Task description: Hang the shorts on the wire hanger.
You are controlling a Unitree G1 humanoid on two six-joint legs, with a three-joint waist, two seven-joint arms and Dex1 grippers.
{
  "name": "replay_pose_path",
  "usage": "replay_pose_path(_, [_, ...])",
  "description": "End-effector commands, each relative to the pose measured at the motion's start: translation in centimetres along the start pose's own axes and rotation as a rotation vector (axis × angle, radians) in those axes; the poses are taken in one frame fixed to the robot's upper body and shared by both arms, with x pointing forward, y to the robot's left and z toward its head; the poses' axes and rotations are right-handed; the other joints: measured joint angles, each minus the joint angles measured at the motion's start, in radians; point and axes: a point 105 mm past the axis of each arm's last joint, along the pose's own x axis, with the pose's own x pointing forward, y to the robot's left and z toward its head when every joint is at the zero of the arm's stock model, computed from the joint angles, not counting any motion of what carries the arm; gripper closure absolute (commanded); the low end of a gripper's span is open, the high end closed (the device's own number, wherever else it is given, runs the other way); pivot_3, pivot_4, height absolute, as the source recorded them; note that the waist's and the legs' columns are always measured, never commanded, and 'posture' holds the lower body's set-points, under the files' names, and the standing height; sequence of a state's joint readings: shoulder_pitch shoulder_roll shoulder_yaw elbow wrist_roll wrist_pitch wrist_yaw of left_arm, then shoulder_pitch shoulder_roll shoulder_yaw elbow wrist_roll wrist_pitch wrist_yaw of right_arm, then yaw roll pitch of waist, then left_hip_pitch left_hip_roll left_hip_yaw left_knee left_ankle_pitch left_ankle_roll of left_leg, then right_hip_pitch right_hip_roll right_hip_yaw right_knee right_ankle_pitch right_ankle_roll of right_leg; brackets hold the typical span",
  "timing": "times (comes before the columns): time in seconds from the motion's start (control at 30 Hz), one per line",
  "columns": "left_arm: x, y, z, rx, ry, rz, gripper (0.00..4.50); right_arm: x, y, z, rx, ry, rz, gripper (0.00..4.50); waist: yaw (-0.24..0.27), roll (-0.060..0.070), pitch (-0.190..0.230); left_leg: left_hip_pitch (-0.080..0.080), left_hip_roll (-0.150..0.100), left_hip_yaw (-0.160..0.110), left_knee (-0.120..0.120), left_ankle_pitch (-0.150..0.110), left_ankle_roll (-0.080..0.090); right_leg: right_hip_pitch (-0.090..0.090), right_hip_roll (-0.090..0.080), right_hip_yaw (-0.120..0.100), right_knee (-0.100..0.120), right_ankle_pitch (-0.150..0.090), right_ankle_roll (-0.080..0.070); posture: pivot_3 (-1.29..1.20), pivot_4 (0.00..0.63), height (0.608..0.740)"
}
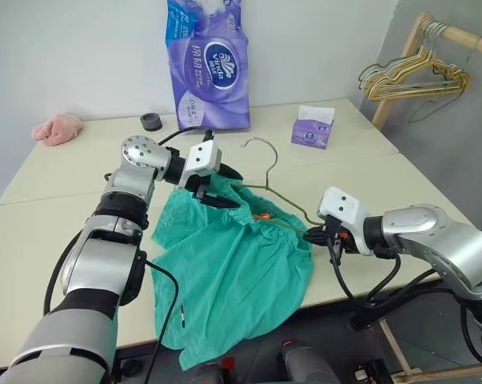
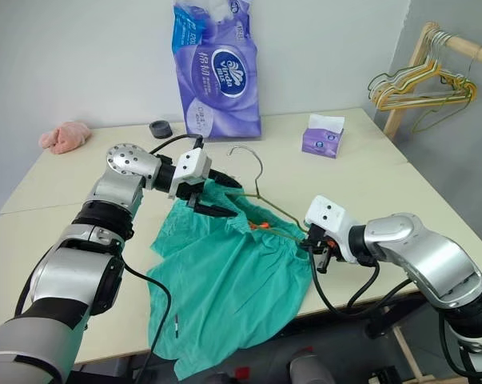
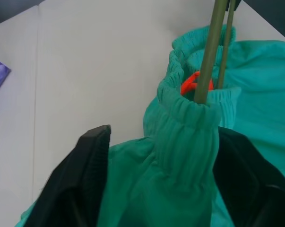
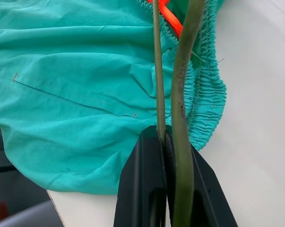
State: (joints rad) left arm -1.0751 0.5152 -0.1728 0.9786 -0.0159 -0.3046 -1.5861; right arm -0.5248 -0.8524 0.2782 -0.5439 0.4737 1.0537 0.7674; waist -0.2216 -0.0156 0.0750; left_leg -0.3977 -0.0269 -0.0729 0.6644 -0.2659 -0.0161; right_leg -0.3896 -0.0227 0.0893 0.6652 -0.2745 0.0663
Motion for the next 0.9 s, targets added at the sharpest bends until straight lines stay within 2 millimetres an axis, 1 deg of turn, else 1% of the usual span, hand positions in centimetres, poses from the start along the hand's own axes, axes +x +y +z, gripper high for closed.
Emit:
replay_pose_path(0.03, [-0.1,-0.3,0.1,0.035,0.021,-0.03,2.27,-0.8,0.0,2.4,-0.112,-0.084,-0.013,4.5,0.0,0.0,0.0,0.0,0.0,0.0,0.0,0.0,0.0,0.0,0.0,0.0,0.0,0.0,0.0,-0.25,0.041,0.74])
replay_pose_path(0.2, [0.2,-0.7,-0.5,0.036,0.037,-0.037,3.68,-0.8,-0.1,2.8,-0.16,-0.107,-0.019,4.5,0.0,0.0,0.0,0.0,0.0,0.0,0.0,0.0,0.0,0.0,0.0,-0.001,0.0,0.0,0.0,-0.25,0.041,0.74])
replay_pose_path(0.3, [0.5,-0.8,-0.5,0.008,0.009,-0.024,4.46,-0.8,0.1,3.2,-0.195,-0.127,-0.013,4.5,-0.001,0.0,0.0,0.0,0.0,-0.001,0.0,0.0,0.0,0.0,0.0,-0.001,0.0,0.0,0.0,-0.25,0.042,0.74])
replay_pose_path(0.4, [0.4,-0.8,-0.6,-0.005,0.001,-0.013,4.46,-0.9,-0.2,3.0,-0.263,-0.112,-0.049,4.5,-0.001,0.0,0.0,0.0,0.0,-0.001,0.0,0.0,0.0,0.0,0.0,-0.001,0.001,0.0,0.0,-0.25,0.041,0.74])
replay_pose_path(0.57, [0.2,-1.0,-0.7,-0.014,0.002,-0.004,4.46,-1.1,-0.5,2.3,-0.308,-0.082,-0.037,4.5,0.0,0.0,0.0,0.0,0.0,-0.001,0.001,0.0,0.0,0.0,0.0,-0.001,0.0,0.0,0.0,-0.25,0.041,0.74])
replay_pose_path(0.67, [0.1,-1.0,-0.6,-0.016,0.0,-0.001,4.5,-2.1,-1.3,1.6,-0.353,-0.035,-0.044,3.78,-0.001,0.0,0.0,0.0,0.0,-0.001,0.001,0.0,0.0,0.0,0.0,-0.001,0.001,0.0,0.0,-0.25,0.037,0.74])
replay_pose_path(0.77, [0.1,-1.0,-0.6,-0.021,-0.003,0.007,4.5,-3.4,-2.3,1.2,-0.372,0.008,-0.061,2.77,0.0,0.0,0.0,0.0,0.0,-0.001,0.001,0.0,0.0,0.0,0.0,-0.001,0.001,0.0,0.0,-0.25,0.037,0.74])
replay_pose_path(0.83, [0.0,-1.0,-0.6,-0.023,-0.002,0.013,4.5,-5.0,-3.4,0.3,-0.334,0.061,-0.083,2.16,0.002,0.0,0.0,0.0,0.0,-0.001,0.001,0.0,0.0,0.0,0.0,-0.001,0.001,0.0,0.0,-0.25,0.038,0.74])
replay_pose_path(0.9, [0.0,-1.0,-0.7,-0.023,-0.001,0.019,4.5,-6.1,-3.9,-0.7,-0.311,0.104,-0.103,1.42,0.003,0.0,0.0,0.0,-0.001,-0.001,0.001,0.0,0.0,0.001,0.0,-0.001,0.0,0.0,0.0,-0.25,0.038,0.74])
